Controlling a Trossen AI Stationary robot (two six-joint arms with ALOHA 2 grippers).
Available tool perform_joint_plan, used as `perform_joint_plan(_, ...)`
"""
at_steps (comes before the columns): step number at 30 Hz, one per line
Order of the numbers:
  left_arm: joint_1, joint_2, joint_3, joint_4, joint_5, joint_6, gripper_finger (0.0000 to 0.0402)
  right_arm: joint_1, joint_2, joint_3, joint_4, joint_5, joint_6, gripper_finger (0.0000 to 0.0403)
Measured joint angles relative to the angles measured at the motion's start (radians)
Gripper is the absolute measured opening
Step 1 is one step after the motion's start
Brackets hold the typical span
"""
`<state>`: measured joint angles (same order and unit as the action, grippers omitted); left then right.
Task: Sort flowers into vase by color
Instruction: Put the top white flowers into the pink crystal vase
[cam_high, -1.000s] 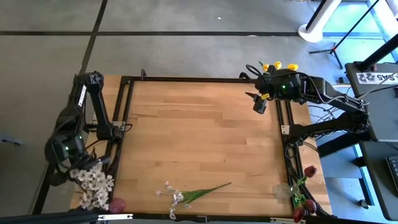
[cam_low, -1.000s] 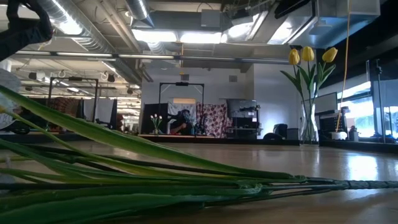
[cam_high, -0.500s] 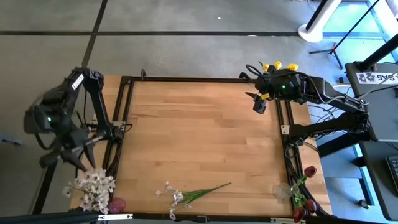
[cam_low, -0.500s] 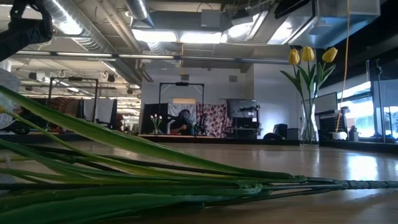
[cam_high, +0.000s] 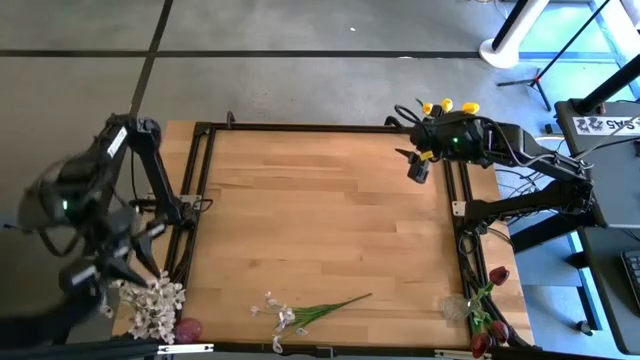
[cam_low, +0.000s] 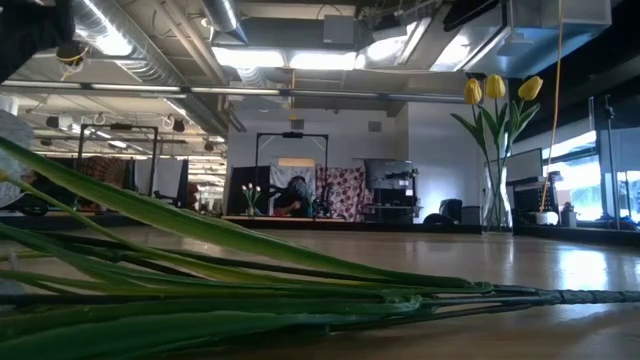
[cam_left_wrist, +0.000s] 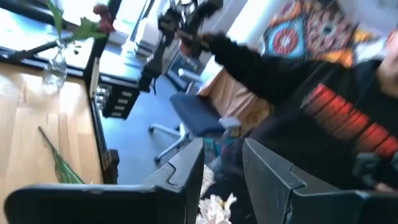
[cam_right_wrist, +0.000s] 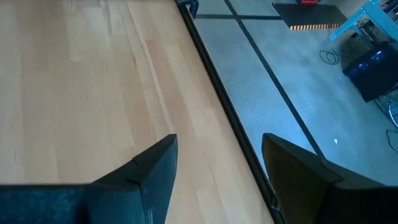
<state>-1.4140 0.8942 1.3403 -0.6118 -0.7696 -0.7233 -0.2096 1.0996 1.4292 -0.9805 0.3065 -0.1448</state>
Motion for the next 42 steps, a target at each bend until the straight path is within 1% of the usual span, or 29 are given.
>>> perform_joint_plan(4, 0.021, 0.084, 0.0, -0.001, 0.016, -0.029, 0.0108, 0.0, 0.0, 0.0, -0.034, 0.0, -0.01, 0.0234)
perform_joint_plan(6, 0.029, 0.123, 0.0, -0.022, 0.043, -0.049, 0.0108, 0.0, 0.0, 0.0, -0.04, 0.0, -0.01, 0.0234)
perform_joint_plan(8, 0.04, 0.158, 0.0, -0.08, 0.085, -0.103, 0.0108, 0.0, 0.0, 0.0, -0.042, 0.0, -0.01, 0.0234)
perform_joint_plan(12, 0.057, 0.202, 0.0, -0.187, 0.178, -0.268, 0.0108, 0.0, 0.0, 0.0, -0.043, -0.001, -0.01, 0.0234)
perform_joint_plan(14, 0.057, 0.216, 0.0, -0.181, 0.203, -0.323, 0.0108, 0.0, 0.0, 0.0, -0.043, -0.001, -0.01, 0.0234)
perform_joint_plan(16, 0.057, 0.226, 0.0, -0.173, 0.211, -0.34, 0.0108, 0.0, 0.0, 0.0, -0.043, -0.001, -0.01, 0.0234)
perform_joint_plan(21, 0.057, 0.266, 0.0, -0.234, 0.216, -0.348, 0.0108, 0.0, 0.0, 0.0, -0.046, -0.002, -0.01, 0.0234)
perform_joint_plan(26, 0.057, 0.298, 0.0, -0.259, 0.248, -0.349, 0.0108, 0.0, 0.0, 0.0, -0.065, -0.003, -0.011, 0.0234)
perform_joint_plan(29, 0.072, 0.292, 0.0, -0.263, 0.25, -0.349, 0.0108, 0.0, 0.0, 0.0, -0.078, -0.003, -0.011, 0.0234)
perform_joint_plan(32, 0.098, 0.268, 0.035, -0.263, 0.242, -0.347, 0.0108, 0.0, 0.0, 0.0, -0.078, -0.002, -0.014, 0.0234)
perform_joint_plan(42, 0.114, 0.201, 0.163, -0.264, 0.152, -0.144, 0.0108, 0.0, 0.0, 0.0, -0.076, 0.016, -0.017, 0.0234)
